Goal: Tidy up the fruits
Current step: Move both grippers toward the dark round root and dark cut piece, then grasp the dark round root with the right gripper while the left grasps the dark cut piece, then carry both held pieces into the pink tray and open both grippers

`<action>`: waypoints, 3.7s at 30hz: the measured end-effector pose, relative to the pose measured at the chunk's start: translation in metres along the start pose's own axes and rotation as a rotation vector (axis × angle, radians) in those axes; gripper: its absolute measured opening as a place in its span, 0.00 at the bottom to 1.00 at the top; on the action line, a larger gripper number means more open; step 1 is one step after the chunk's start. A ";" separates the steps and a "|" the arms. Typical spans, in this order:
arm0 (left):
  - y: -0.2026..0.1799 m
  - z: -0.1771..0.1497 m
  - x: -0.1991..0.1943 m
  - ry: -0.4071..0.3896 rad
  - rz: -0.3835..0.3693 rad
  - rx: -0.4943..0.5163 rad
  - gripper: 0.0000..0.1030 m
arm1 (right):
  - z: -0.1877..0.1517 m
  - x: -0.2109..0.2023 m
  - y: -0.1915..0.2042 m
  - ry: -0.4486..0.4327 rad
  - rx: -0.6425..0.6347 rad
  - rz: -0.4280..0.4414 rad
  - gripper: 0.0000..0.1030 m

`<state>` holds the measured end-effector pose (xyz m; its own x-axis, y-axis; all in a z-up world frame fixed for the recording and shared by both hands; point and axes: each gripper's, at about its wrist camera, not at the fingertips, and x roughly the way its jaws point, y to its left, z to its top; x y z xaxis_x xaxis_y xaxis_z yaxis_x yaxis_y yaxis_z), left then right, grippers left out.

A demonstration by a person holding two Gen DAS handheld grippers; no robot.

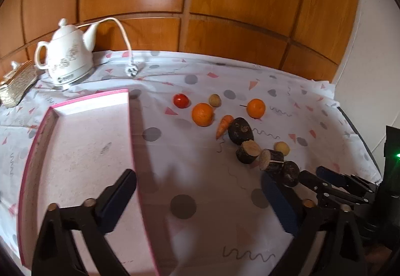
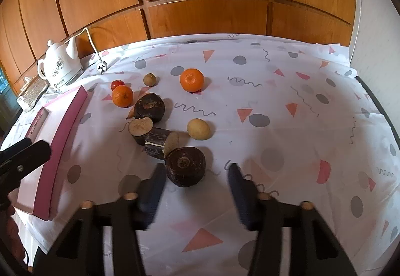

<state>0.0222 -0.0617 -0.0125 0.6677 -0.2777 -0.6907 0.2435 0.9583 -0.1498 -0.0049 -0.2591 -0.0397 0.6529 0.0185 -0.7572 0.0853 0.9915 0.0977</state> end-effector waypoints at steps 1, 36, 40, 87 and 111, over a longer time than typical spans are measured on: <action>-0.002 0.000 0.002 0.006 -0.004 0.005 0.88 | 0.000 0.001 0.000 0.011 -0.002 0.007 0.39; -0.062 0.000 0.060 0.151 -0.191 0.104 0.42 | -0.006 0.027 -0.018 -0.015 -0.106 -0.124 0.40; -0.074 0.000 0.066 0.150 -0.202 0.128 0.42 | -0.008 0.028 -0.020 -0.028 -0.104 -0.117 0.40; 0.021 0.005 -0.004 -0.058 0.030 -0.034 0.26 | 0.013 0.011 0.056 0.006 -0.158 0.116 0.40; 0.180 -0.011 -0.052 -0.097 0.427 -0.365 0.49 | 0.050 0.022 0.240 0.037 -0.371 0.450 0.53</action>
<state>0.0239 0.1260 -0.0113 0.7190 0.1514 -0.6783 -0.3098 0.9435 -0.1178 0.0672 -0.0267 -0.0008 0.5365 0.4462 -0.7163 -0.4679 0.8636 0.1875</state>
